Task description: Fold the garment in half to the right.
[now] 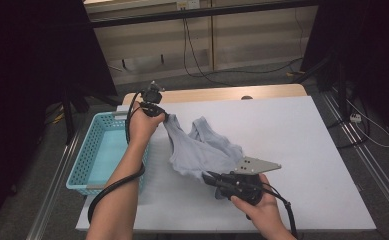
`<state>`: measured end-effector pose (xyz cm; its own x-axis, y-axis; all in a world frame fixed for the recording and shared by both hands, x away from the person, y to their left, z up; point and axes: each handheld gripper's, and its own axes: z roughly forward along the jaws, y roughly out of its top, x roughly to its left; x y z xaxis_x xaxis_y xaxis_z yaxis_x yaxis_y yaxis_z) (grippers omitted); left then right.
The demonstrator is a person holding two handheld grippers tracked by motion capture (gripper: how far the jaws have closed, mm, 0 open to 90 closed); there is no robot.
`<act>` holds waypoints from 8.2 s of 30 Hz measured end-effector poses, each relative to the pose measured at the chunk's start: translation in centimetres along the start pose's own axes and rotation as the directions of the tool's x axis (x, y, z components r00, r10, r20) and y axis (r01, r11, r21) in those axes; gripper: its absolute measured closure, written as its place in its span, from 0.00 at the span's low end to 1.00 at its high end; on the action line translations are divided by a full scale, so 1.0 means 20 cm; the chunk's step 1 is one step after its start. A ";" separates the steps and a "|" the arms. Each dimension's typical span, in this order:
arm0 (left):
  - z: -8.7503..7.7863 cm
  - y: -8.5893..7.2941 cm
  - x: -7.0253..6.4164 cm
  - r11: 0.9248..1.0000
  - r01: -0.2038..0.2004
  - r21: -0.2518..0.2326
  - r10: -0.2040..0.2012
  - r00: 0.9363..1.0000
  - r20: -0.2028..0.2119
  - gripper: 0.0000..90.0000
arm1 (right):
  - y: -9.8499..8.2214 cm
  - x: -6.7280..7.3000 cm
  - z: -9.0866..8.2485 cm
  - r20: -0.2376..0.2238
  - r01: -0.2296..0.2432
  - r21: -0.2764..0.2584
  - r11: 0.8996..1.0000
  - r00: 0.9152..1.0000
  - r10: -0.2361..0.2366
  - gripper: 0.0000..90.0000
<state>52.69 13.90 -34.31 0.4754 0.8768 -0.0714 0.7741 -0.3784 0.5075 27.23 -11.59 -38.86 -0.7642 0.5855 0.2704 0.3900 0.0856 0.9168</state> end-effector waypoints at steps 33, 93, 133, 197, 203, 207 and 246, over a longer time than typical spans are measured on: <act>0.00 -0.08 0.04 1.000 -0.005 0.006 0.005 1.000 -0.008 0.95 | -0.04 -0.04 0.18 -0.035 -0.019 0.174 0.985 0.999 0.025 0.61; 0.03 -0.06 -0.02 0.997 -0.050 -0.050 0.052 0.998 0.024 0.96 | -0.06 -0.19 0.21 0.034 0.071 0.302 0.951 0.996 -0.086 0.47; 0.02 -0.09 0.01 0.999 -0.008 -0.044 0.010 0.999 0.047 0.96 | -0.24 0.18 0.54 -0.113 0.279 0.415 0.866 0.960 -0.255 0.59; 0.11 0.15 -0.10 0.997 -0.067 0.040 0.067 0.998 0.013 0.96 | 0.05 -0.20 -0.15 0.180 0.036 0.111 0.993 0.982 -0.056 0.97; 0.13 0.19 -0.17 0.995 -0.097 0.023 0.097 0.995 0.030 0.95 | -0.03 -0.28 -0.19 0.238 -0.015 0.147 0.989 0.971 -0.021 0.97; 0.14 0.20 -0.20 0.996 -0.091 -0.008 0.091 0.994 0.056 0.93 | -0.07 -0.29 -0.20 0.257 -0.014 0.181 0.983 0.966 -0.033 0.97; 0.23 -0.05 -0.24 0.960 -0.144 -0.238 0.182 0.972 0.147 0.25 | -0.23 -0.46 -0.30 0.438 -0.129 0.274 0.953 0.899 -0.004 1.00</act>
<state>51.49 8.63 -38.36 0.6650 0.7397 -0.1033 0.5754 -0.4192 0.7023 29.42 -22.25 -43.77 -0.4635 0.8791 0.1107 0.6114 0.2268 0.7581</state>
